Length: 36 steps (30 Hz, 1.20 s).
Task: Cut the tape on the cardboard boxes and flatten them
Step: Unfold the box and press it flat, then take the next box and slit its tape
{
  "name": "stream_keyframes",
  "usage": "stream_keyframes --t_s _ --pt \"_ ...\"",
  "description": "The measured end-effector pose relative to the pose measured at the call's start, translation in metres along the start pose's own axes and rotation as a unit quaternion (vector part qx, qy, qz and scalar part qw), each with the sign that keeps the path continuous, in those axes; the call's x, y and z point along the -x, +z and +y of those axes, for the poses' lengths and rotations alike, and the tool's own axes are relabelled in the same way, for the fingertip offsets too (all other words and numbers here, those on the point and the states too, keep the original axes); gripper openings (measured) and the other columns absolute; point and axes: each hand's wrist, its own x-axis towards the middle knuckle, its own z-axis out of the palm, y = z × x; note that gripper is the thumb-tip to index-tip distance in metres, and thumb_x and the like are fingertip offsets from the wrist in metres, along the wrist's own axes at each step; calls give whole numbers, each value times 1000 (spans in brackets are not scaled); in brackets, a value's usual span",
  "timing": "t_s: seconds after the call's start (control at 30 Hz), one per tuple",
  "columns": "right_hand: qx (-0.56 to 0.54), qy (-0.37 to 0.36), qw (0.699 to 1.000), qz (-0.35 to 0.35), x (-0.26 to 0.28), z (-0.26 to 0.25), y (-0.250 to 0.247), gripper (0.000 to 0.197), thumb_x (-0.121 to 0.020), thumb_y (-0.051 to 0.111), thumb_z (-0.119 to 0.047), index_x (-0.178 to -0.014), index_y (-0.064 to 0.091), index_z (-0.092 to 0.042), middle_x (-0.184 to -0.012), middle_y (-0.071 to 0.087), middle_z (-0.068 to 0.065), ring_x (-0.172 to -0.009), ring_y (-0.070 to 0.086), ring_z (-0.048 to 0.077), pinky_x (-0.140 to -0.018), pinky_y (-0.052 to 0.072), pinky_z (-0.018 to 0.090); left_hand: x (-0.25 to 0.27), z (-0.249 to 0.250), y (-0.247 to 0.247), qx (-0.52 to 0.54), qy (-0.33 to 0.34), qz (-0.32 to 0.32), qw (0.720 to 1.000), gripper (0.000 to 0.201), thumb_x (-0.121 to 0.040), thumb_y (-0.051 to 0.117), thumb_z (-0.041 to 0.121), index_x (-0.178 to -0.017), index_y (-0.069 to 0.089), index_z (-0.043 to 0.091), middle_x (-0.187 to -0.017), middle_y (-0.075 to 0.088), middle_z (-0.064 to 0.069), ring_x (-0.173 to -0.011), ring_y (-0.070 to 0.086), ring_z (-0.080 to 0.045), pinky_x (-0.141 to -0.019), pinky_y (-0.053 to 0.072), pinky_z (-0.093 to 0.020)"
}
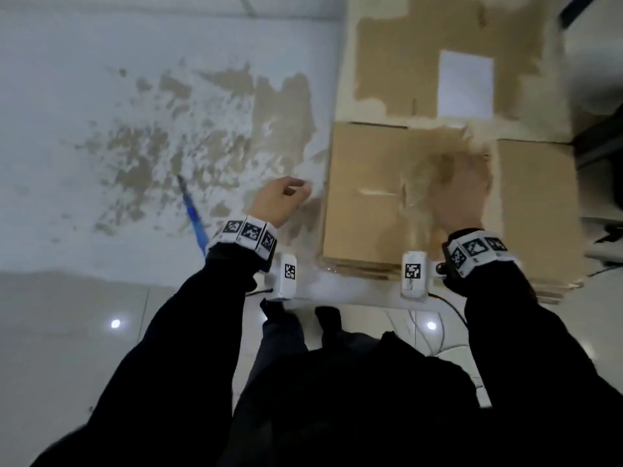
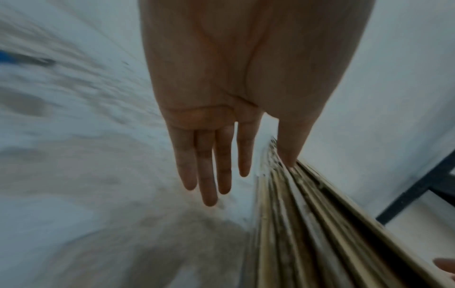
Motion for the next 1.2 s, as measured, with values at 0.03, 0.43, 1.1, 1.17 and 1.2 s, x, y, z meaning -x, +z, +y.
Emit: stream_keyframes --t_s 0.03,0.43,1.1,1.17,1.2 --pt "-34 -49 998 7 11 -16 6 38 -81 49 -17 -116 58 -6 -120 57 19 -114 50 35 -101 36 38 17 -13 -4 30 -1 16 999 34 -97 52 31 -122 58 9 -105 67 -11 -83 66 -21 -75 52 -30" --pt "144 -491 692 -510 202 -186 129 29 -94 45 -23 -121 54 -16 -113 62 8 -103 58 29 -88 46 38 219 -256 13 347 -337 218 848 22 -100 46 22 -99 58 4 -82 61 -12 -60 55 -19 -54 39 -25" --pt "160 -2 794 -587 302 -374 386 30 -98 42 -11 -123 51 5 -72 56 8 -60 53 19 -52 40 24 326 -528 -160 484 -519 253 658 32 -99 45 14 -121 52 -9 -92 57 -19 -58 51 -19 -36 39 -20" --pt "124 45 810 -572 308 -404 408 31 -98 43 -11 -123 51 5 -76 58 10 -61 54 19 -49 43 24 314 -548 -205 484 -498 252 674 32 -99 46 15 -121 53 -7 -84 59 -15 -58 53 -18 -44 38 -25" --pt "116 67 809 -572 312 -421 420 33 -98 44 -12 -125 50 5 -81 60 12 -62 54 19 -49 41 25 308 -559 -227 483 -492 251 680 32 -99 45 16 -121 53 -7 -79 59 -12 -57 53 -18 -47 36 -26"
